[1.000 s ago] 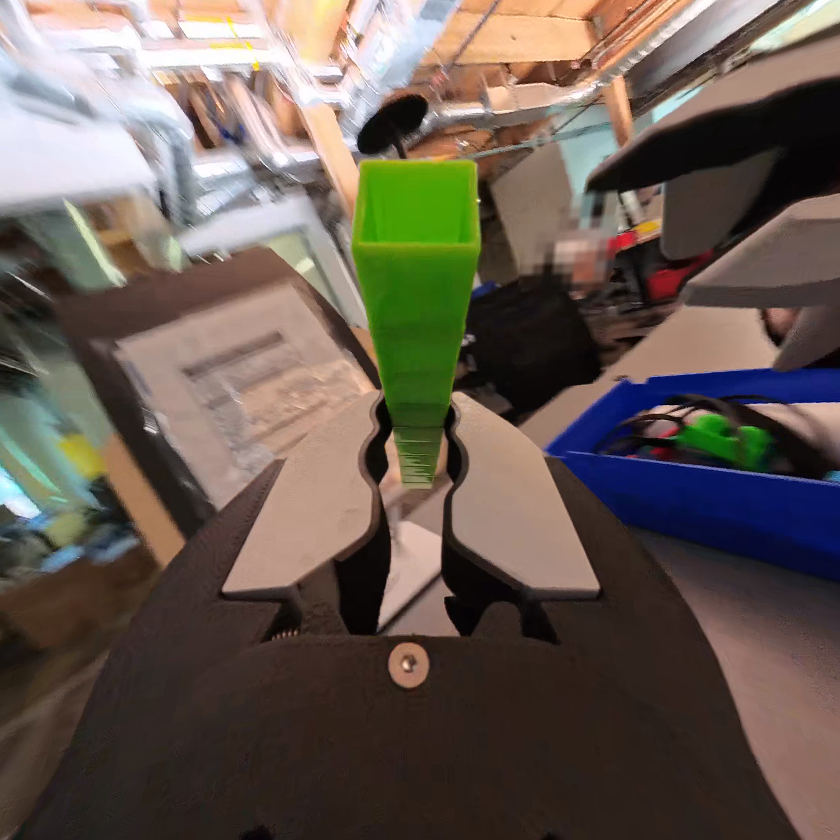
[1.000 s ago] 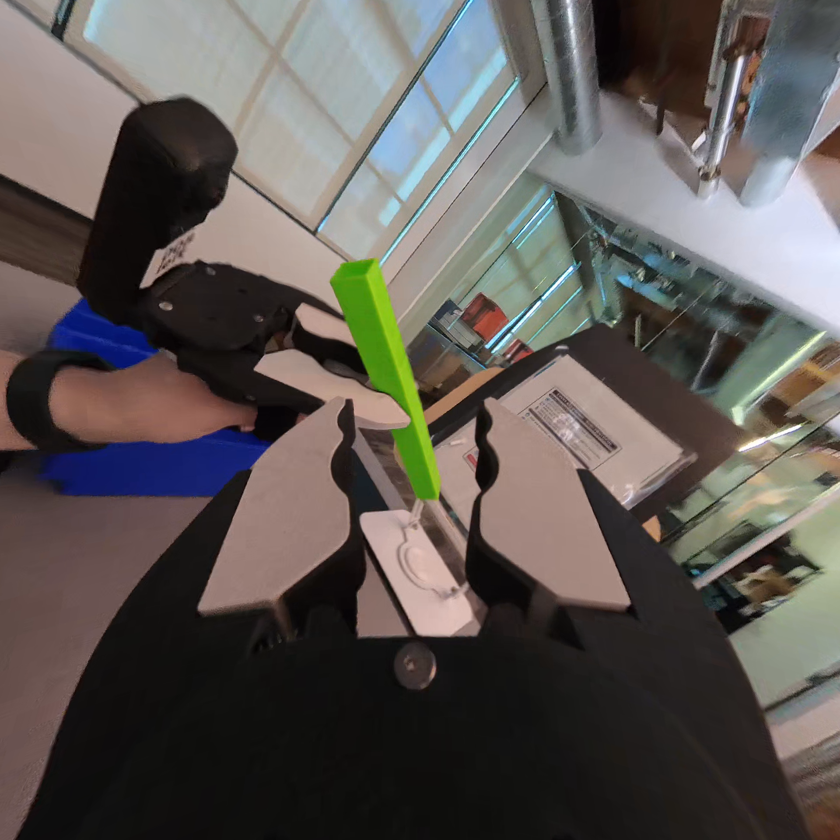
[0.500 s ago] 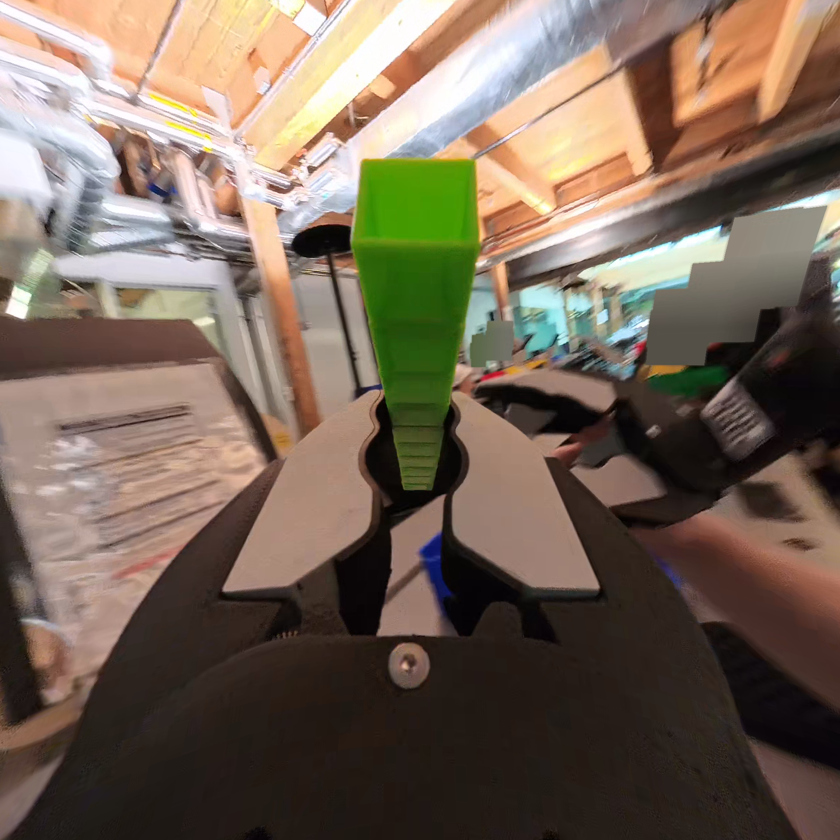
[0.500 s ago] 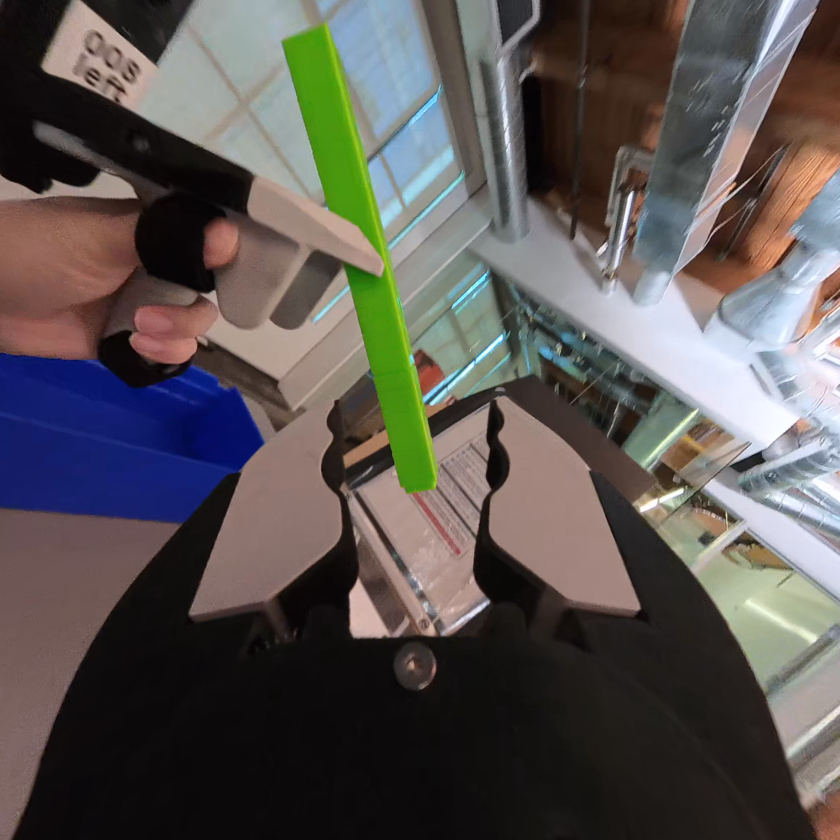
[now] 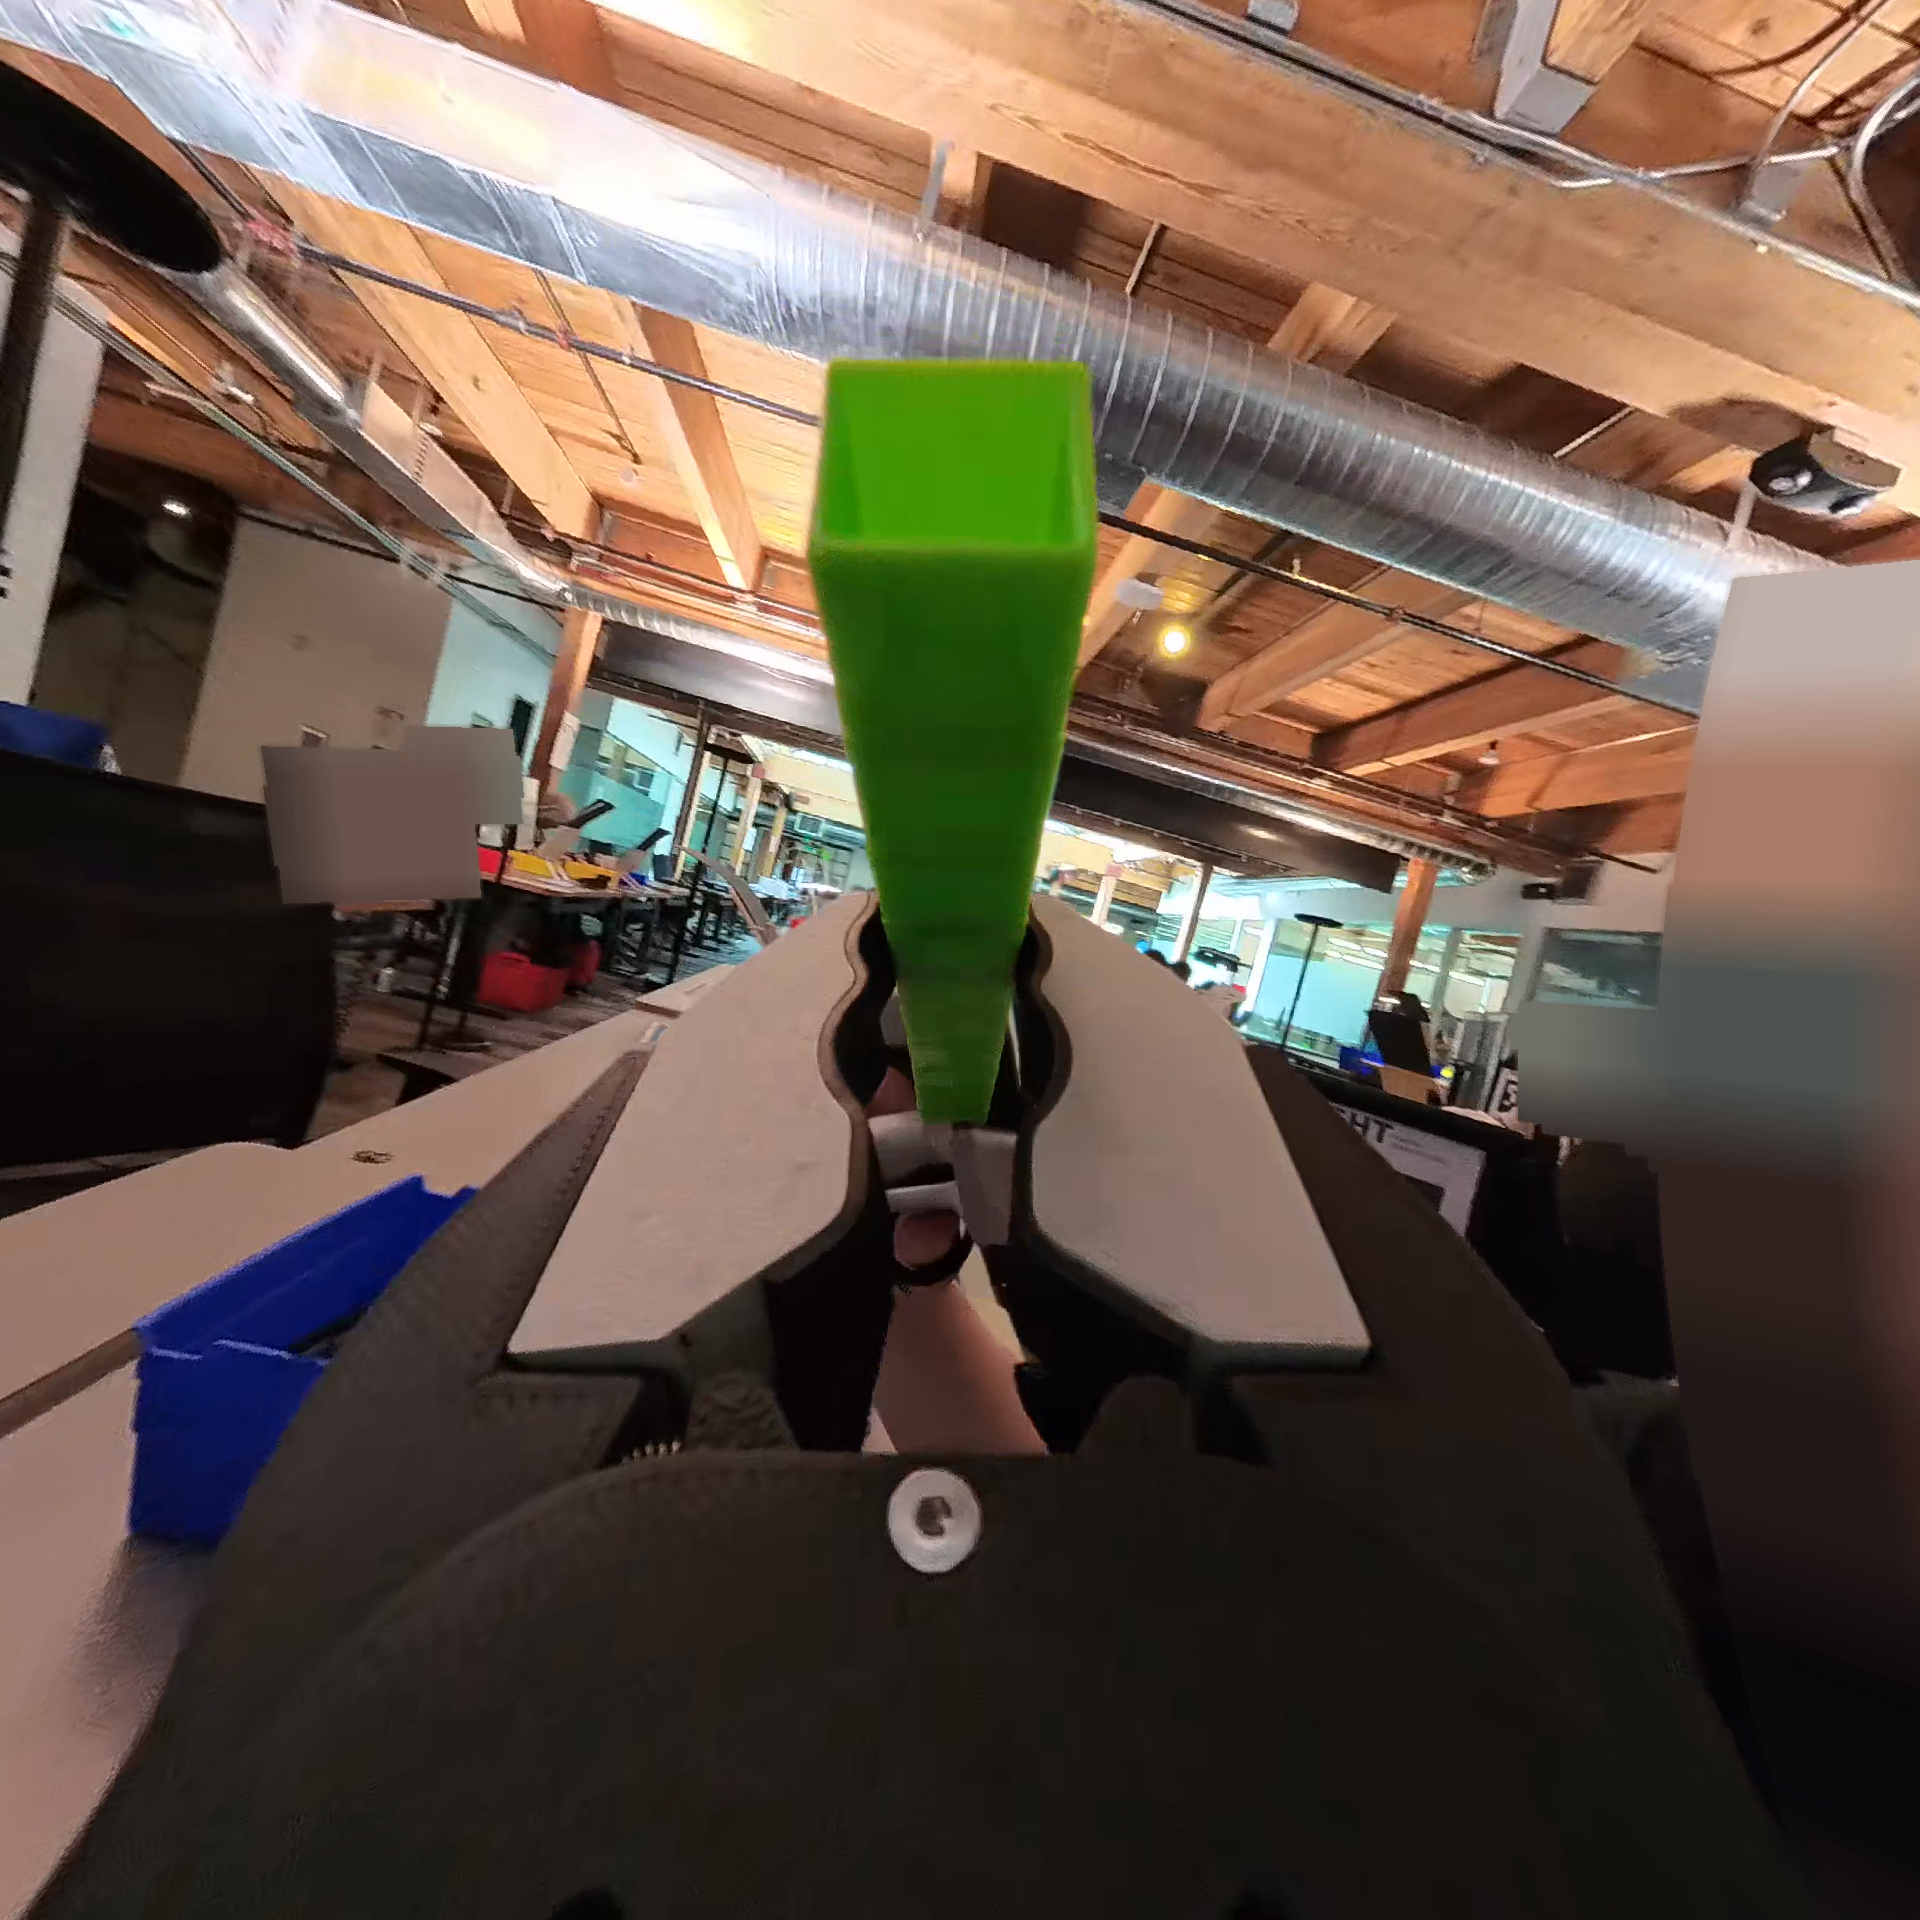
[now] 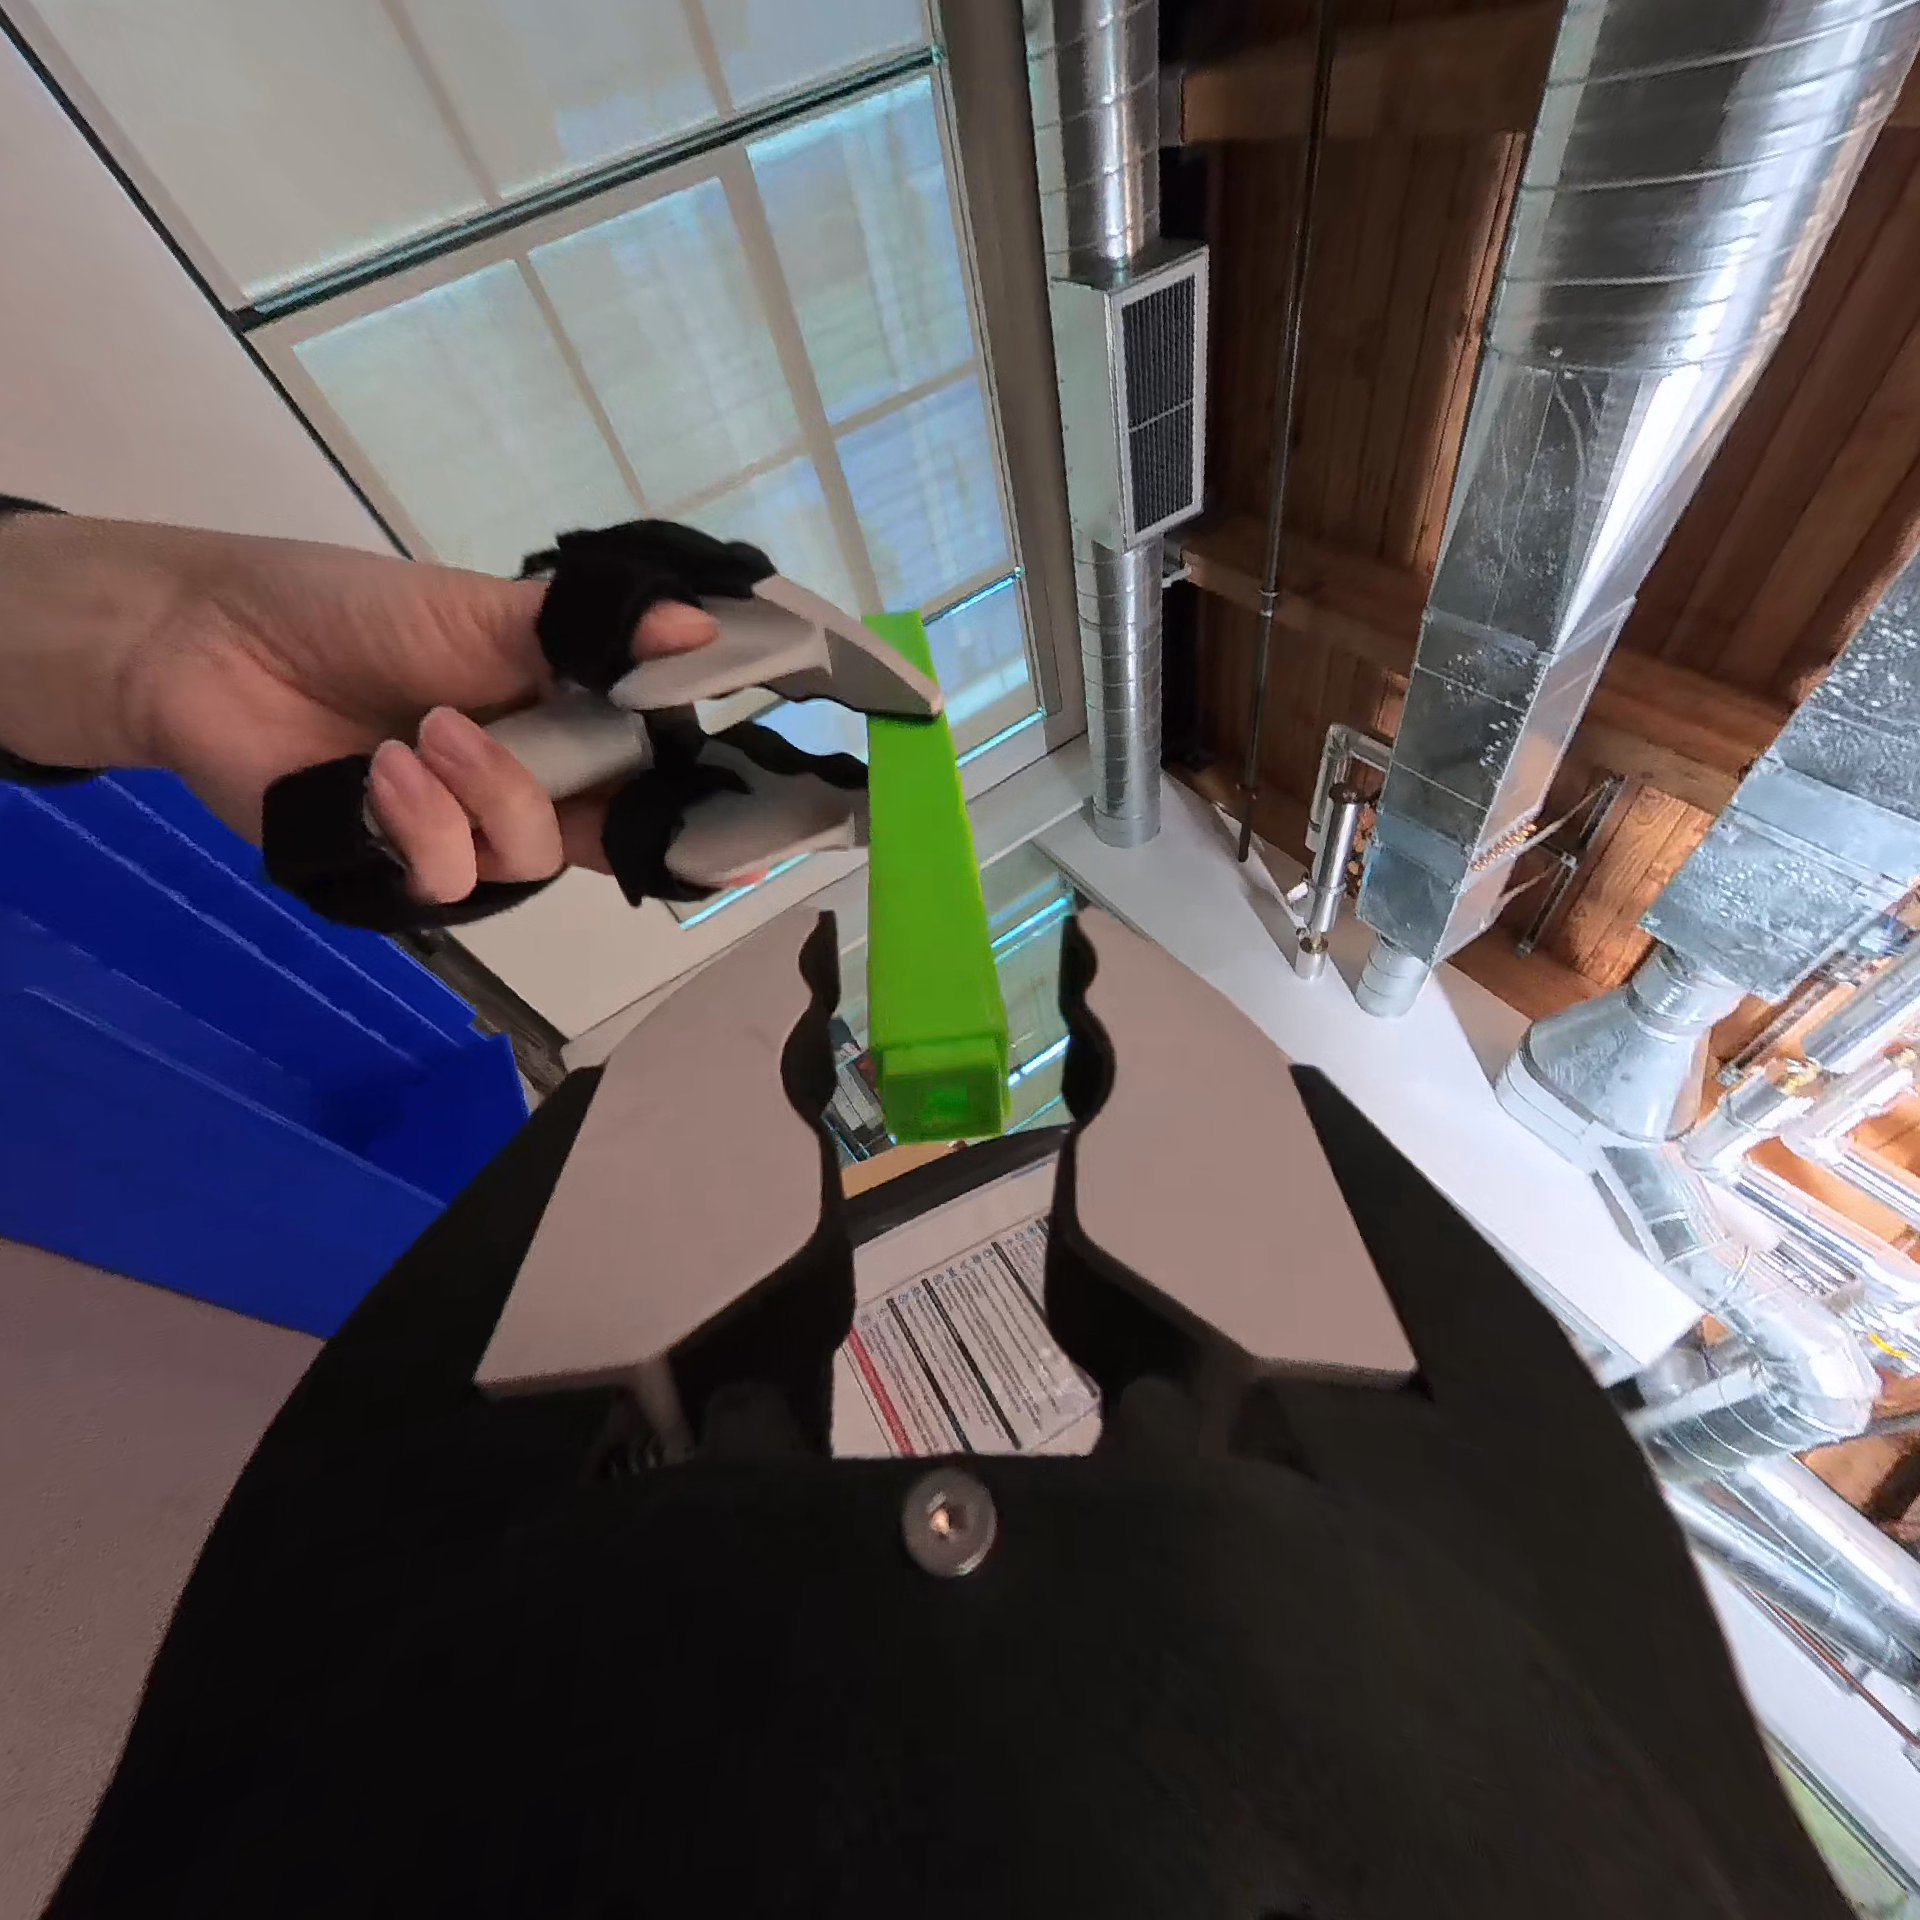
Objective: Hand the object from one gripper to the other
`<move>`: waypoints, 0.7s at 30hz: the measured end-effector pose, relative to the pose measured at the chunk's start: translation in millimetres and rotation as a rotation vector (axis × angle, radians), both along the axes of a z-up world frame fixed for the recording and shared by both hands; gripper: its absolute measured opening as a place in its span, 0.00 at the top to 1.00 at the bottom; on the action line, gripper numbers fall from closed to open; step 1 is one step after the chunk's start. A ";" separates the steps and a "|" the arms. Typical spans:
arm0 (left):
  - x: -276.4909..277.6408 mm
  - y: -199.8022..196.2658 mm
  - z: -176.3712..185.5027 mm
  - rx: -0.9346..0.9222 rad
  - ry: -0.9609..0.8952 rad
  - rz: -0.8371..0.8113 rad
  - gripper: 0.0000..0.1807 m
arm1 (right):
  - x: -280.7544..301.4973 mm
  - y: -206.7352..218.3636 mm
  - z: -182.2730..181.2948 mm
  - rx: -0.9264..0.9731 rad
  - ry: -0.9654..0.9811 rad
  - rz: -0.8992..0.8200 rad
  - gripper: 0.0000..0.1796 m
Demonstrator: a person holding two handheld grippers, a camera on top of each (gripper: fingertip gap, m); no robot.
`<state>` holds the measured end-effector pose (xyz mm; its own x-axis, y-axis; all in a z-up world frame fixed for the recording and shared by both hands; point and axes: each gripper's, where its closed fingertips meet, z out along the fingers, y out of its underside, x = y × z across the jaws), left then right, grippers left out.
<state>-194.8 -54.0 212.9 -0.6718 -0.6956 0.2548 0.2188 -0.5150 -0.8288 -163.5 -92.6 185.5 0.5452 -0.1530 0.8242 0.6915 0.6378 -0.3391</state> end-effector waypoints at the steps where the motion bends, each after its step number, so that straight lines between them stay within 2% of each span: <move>1: 0.3 -2.2 -0.7 -0.003 0.005 -0.020 0.88 | -2.4 -2.2 -0.3 -0.010 -0.008 0.013 0.80; 3: 0.6 -5.2 -1.4 -0.013 0.011 -0.053 0.88 | -4.5 -6.3 0.9 -0.008 -0.021 0.020 0.83; 12: 4.6 -17.1 -8.5 0.004 0.053 -0.140 0.88 | -9.2 -3.6 -5.2 -0.031 -0.088 -0.025 0.86; 21: 10.0 -16.0 -14.8 -0.024 0.096 -0.188 0.88 | -11.5 -3.8 -3.1 0.019 -0.098 -0.060 0.86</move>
<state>-184.8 -70.0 198.1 -0.7608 -0.5536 0.3388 0.0378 -0.5590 -0.8283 -175.0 -96.4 182.4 0.4513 -0.1990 0.8699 0.7580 0.5999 -0.2559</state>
